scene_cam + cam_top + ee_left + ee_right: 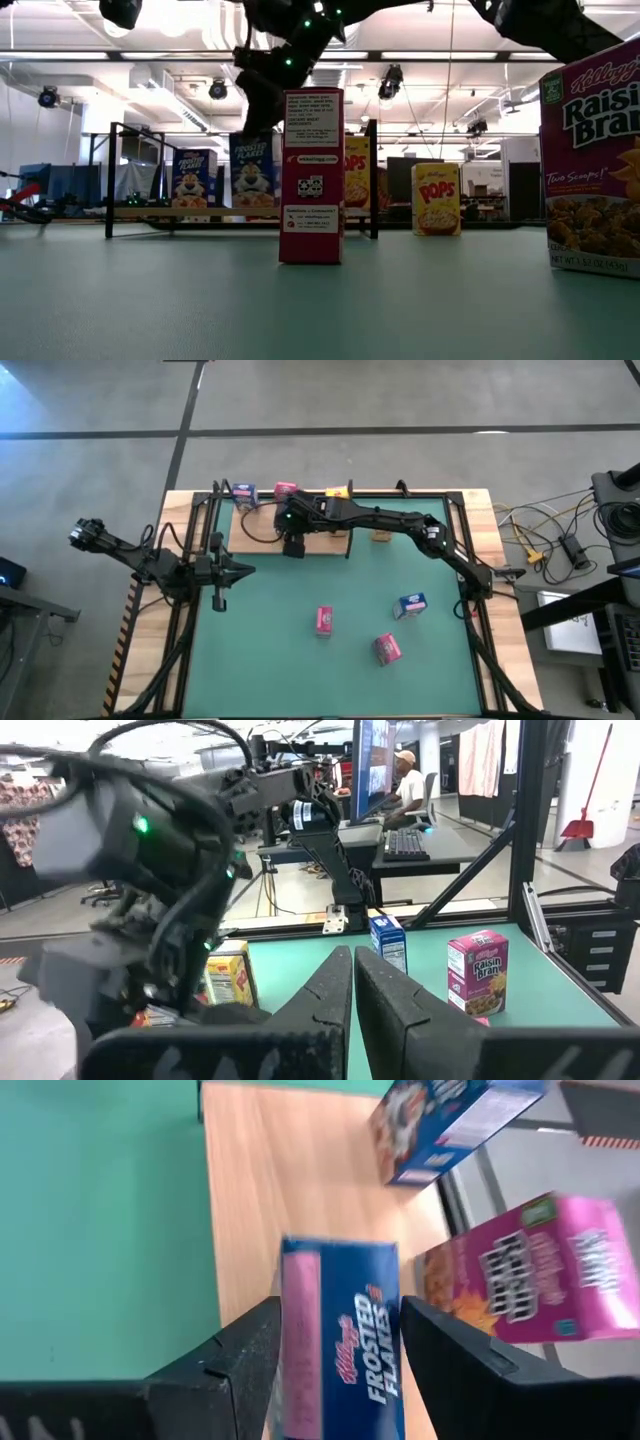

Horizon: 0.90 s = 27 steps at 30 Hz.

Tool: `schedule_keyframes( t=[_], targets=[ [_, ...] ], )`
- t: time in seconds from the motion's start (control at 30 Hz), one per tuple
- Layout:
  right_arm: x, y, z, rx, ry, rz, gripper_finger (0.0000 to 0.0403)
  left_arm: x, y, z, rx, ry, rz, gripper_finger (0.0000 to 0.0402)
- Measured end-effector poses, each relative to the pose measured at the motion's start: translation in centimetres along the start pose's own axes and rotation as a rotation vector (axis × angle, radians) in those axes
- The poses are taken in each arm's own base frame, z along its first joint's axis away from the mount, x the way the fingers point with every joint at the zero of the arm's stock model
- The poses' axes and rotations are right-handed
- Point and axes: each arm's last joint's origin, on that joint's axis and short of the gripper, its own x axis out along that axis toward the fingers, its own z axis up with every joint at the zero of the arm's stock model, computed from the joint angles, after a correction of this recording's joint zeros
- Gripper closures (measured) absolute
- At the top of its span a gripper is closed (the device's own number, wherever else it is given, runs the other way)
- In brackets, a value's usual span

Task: Stack cereal on shelf
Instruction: Put the top blue cereal box on the shelf

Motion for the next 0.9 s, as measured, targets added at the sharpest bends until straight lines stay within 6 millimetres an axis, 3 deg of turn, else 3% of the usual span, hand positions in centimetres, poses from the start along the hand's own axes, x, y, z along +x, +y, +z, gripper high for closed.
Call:
schedule_keyframes(
  t=[0.4, 0.63, 0.9],
  targets=[
    [-1.4, -0.6, 0.7, -0.004, -0.022, -0.010, 0.0206, 0.0, 0.0, 0.0, 0.000, 0.000, 0.000, 0.0401],
    [-5.9, -1.0, 0.3, 0.042, 0.071, -0.002, 0.0207, 0.2, -0.1, 0.0, 0.001, 0.001, 0.000, 0.0401],
    [-9.0, 2.5, -1.2, -0.003, 0.082, 0.074, 0.0207, 1.7, -1.1, -0.4, 0.005, 0.007, -0.001, 0.0401]
  ],
)
